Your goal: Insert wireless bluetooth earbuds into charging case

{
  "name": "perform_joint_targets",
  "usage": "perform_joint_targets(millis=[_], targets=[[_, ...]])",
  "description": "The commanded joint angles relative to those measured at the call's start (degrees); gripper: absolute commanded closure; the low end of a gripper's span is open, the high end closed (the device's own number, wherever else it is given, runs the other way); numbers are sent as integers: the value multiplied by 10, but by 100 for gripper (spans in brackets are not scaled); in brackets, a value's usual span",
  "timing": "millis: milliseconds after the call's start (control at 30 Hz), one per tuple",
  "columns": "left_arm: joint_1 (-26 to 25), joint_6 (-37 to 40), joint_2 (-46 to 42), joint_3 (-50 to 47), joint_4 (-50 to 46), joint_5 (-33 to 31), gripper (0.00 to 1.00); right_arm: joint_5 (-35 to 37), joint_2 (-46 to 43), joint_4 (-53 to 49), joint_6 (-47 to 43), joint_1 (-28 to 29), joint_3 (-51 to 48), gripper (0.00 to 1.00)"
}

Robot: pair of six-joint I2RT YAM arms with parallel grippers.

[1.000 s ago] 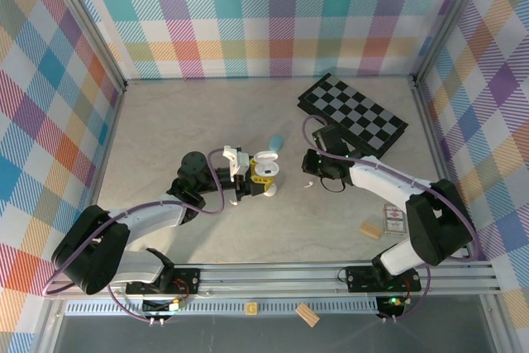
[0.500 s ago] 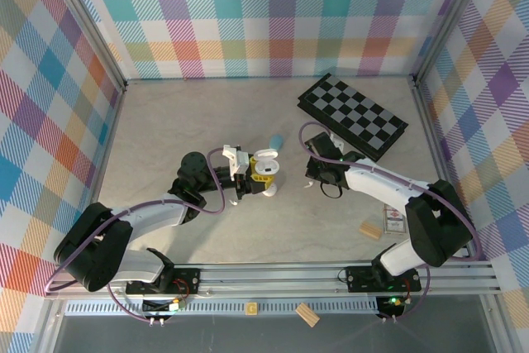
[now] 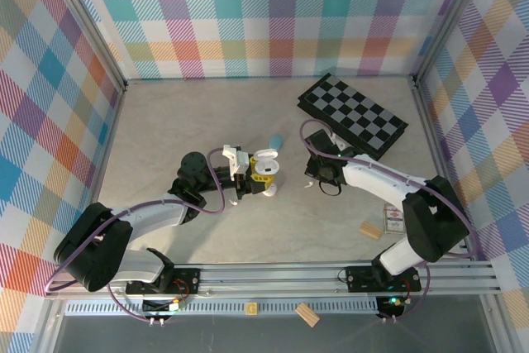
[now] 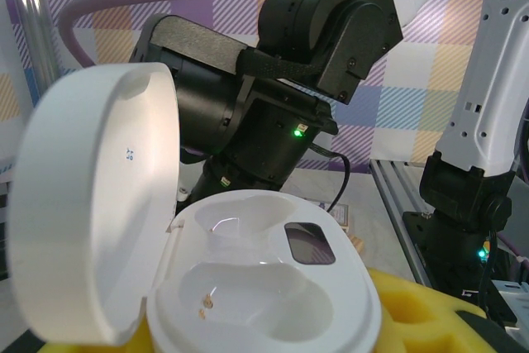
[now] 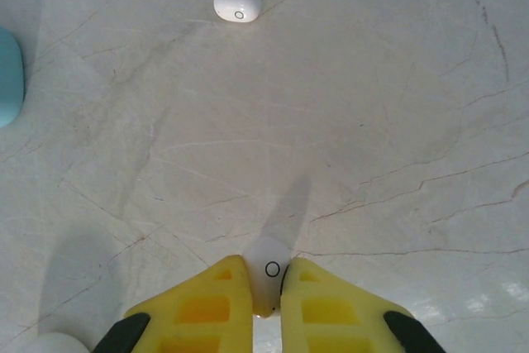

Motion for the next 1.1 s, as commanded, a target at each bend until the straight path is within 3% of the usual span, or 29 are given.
perform_joint_targets(millis=[0,533,800,1067], targets=[[3,1,-17,-4,31,2,74,-22,21,-39,29,-7,25,89],[1,1,-19,-18,46,2,74,-64,40,-61,53,-21,43,89],[1,0,-8,-20,62,1,74,-129,55,-62,-42,-39,51,86],[1,0,-2,-18,64,3,74,-103,75,-77,-86,-39,68,86]])
